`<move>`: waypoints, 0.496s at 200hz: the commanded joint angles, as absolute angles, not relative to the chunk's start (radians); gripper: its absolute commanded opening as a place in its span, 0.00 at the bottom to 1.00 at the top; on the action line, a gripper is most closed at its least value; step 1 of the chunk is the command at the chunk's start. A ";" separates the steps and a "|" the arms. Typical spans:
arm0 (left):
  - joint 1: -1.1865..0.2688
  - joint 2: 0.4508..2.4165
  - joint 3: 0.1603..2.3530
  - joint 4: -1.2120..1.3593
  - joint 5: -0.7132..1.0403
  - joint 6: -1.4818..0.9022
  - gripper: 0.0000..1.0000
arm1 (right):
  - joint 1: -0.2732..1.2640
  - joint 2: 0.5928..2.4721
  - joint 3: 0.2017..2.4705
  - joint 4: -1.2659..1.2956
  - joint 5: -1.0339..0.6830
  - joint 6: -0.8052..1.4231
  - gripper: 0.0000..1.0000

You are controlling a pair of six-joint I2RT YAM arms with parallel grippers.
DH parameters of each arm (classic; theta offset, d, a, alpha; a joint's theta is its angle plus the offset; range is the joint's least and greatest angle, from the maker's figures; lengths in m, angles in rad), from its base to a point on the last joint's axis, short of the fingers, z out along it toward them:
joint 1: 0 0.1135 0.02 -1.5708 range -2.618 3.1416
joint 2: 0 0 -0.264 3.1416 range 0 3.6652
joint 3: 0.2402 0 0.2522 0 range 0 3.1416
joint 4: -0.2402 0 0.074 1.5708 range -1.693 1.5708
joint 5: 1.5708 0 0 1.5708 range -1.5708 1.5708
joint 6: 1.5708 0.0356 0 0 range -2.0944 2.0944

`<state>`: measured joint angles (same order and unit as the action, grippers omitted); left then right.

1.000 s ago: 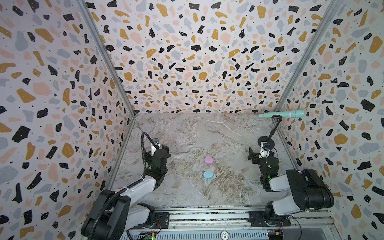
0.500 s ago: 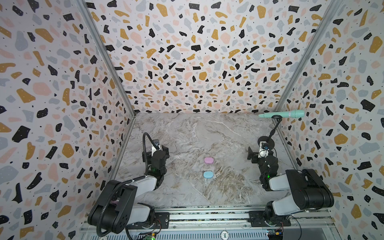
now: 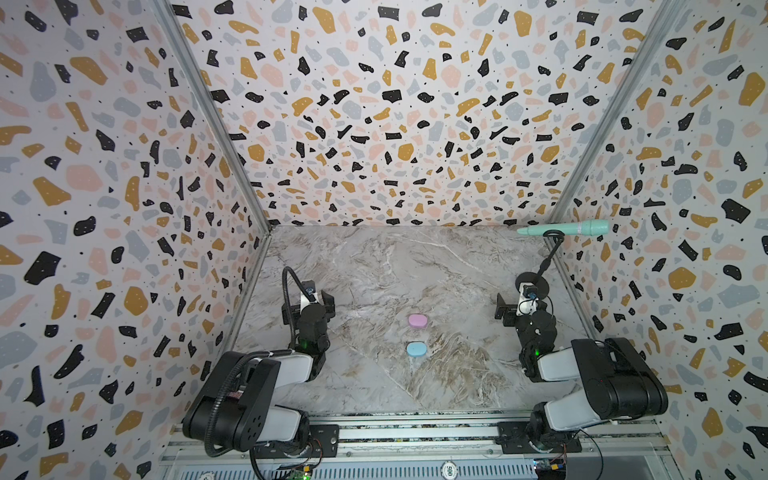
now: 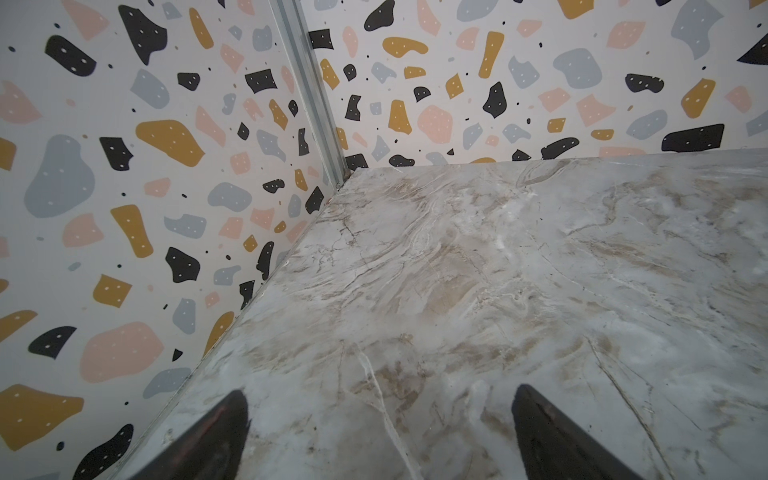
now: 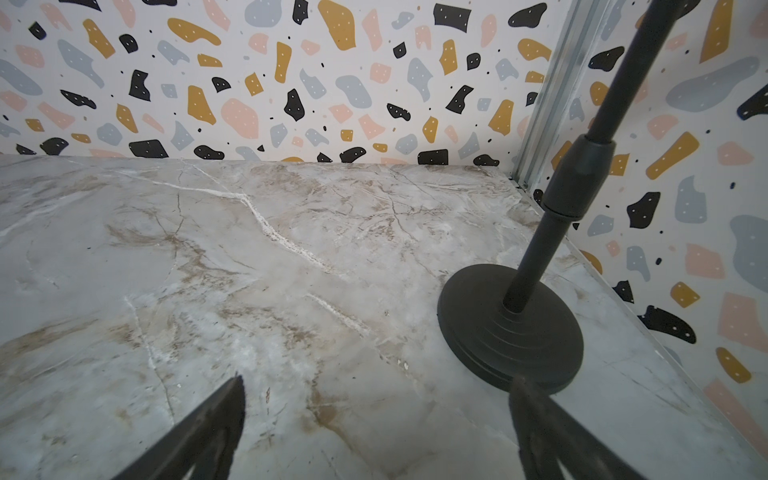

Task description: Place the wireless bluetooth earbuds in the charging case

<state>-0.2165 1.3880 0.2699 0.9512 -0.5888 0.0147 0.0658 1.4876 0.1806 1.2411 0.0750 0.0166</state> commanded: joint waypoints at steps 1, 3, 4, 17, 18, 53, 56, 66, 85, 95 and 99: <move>-0.194 1.401 0.291 0.995 -0.562 -0.004 1.00 | 0.071 1.486 0.204 1.245 0.082 0.008 0.99; -0.192 1.402 0.293 0.991 -0.560 -0.005 1.00 | 0.071 1.486 0.204 1.244 0.082 0.008 0.99; -0.191 1.403 0.295 0.989 -0.560 -0.006 1.00 | 0.072 1.486 0.204 1.244 0.082 0.008 0.99; -0.181 1.413 0.310 0.967 -0.556 -0.017 1.00 | 0.072 1.486 0.204 1.243 0.083 0.008 0.99; -0.180 1.414 0.312 0.966 -0.555 -0.017 1.00 | 0.072 1.486 0.204 1.244 0.083 0.008 0.99; -0.174 1.440 0.347 0.927 -0.574 -0.030 1.00 | 0.072 1.484 0.203 1.245 0.084 0.007 0.99; -0.175 1.446 0.363 0.908 -0.592 -0.037 1.00 | 0.073 1.484 0.203 1.245 0.084 0.008 0.99; -0.175 1.484 0.439 0.794 -0.649 -0.063 1.00 | 0.073 1.484 0.202 1.246 0.085 0.008 0.99; -0.173 1.591 0.590 0.620 -0.643 -0.058 1.00 | 0.073 1.485 0.205 1.242 0.087 0.005 0.99; -0.163 1.664 0.682 0.511 -0.540 -0.028 1.00 | 0.074 1.484 0.204 1.242 0.087 0.006 0.99; -0.159 1.680 0.714 0.454 -0.469 -0.008 0.96 | 0.074 1.484 0.204 1.242 0.088 0.006 0.99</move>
<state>-0.1761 1.5768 0.5522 0.7158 -0.6022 -0.0380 0.0677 1.4876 0.1806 1.2407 0.0765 0.0162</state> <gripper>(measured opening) 0.995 0.989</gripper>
